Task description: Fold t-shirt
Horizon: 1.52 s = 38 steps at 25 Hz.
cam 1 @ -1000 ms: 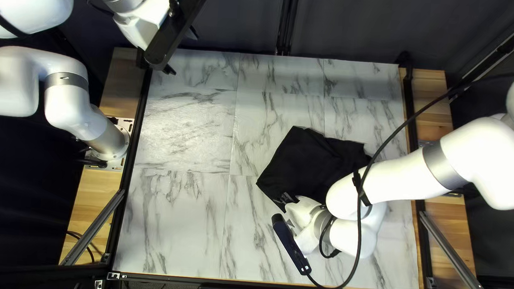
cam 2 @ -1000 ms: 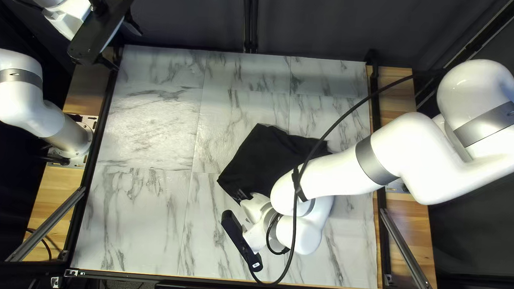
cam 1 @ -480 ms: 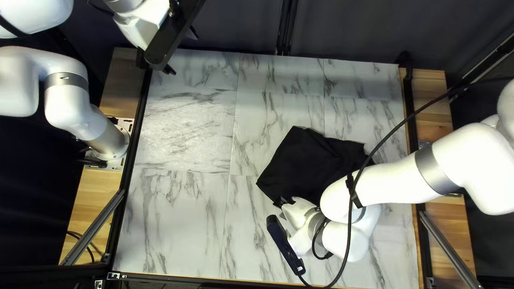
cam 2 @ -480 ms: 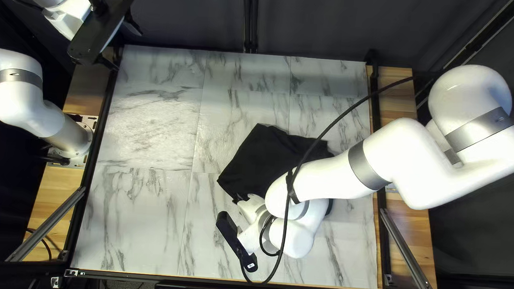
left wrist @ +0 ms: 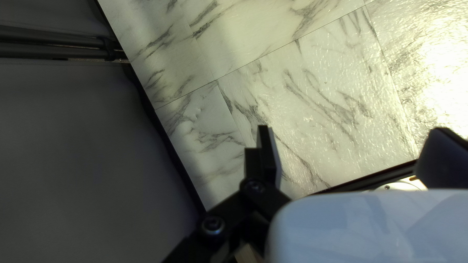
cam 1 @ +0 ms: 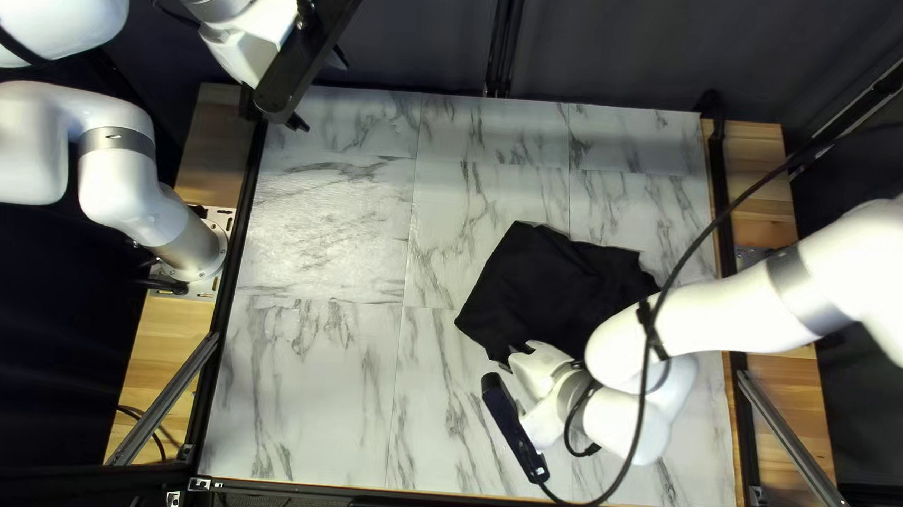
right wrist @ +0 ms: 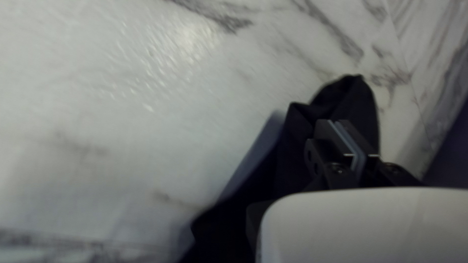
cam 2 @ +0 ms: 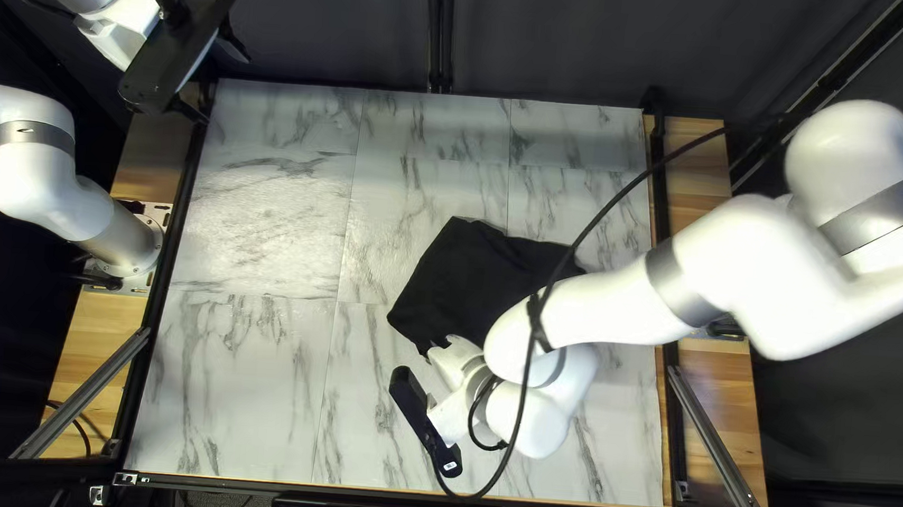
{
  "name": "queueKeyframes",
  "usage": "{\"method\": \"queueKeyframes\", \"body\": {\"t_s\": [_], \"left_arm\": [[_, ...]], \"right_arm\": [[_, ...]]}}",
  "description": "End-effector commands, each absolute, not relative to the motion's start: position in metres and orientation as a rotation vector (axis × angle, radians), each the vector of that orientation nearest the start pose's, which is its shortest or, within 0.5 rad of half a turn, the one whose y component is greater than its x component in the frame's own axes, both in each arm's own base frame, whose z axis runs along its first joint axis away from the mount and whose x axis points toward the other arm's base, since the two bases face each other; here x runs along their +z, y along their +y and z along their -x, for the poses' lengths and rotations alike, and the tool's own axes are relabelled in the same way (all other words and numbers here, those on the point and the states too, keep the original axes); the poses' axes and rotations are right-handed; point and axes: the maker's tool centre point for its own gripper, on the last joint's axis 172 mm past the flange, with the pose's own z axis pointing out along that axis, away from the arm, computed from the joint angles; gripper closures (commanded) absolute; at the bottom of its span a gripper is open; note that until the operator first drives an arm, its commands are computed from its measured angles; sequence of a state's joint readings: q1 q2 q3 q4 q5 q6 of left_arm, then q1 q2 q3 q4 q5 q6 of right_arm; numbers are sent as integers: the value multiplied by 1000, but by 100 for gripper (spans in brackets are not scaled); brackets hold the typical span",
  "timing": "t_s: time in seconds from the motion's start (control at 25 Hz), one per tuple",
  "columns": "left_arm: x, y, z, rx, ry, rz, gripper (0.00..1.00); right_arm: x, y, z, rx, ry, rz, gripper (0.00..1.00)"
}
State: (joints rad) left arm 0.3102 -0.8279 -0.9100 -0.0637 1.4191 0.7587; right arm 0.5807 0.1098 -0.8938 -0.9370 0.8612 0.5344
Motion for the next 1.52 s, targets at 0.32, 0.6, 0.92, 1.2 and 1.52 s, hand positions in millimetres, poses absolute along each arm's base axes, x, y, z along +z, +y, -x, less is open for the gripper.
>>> {"method": "queueKeyframes", "body": {"t_s": [0.32, 0.6, 0.92, 1.2, 1.52], "left_arm": [[401, 79, -298, -464, 668, 2924, 0], [401, 79, -298, -464, 668, 2924, 0], [401, 79, -298, -464, 668, 2924, 0], [401, 79, -298, -464, 668, 2924, 0], [401, 79, -298, -464, 668, 2924, 0]], "right_arm": [[155, 134, -421, 299, 843, -2346, 100], [155, 140, -385, 221, 846, -2341, 100], [117, 164, -353, 185, 884, -2363, 100], [77, 185, -330, 185, 943, -2399, 100], [86, 182, -329, 155, 993, -2411, 100]]}}
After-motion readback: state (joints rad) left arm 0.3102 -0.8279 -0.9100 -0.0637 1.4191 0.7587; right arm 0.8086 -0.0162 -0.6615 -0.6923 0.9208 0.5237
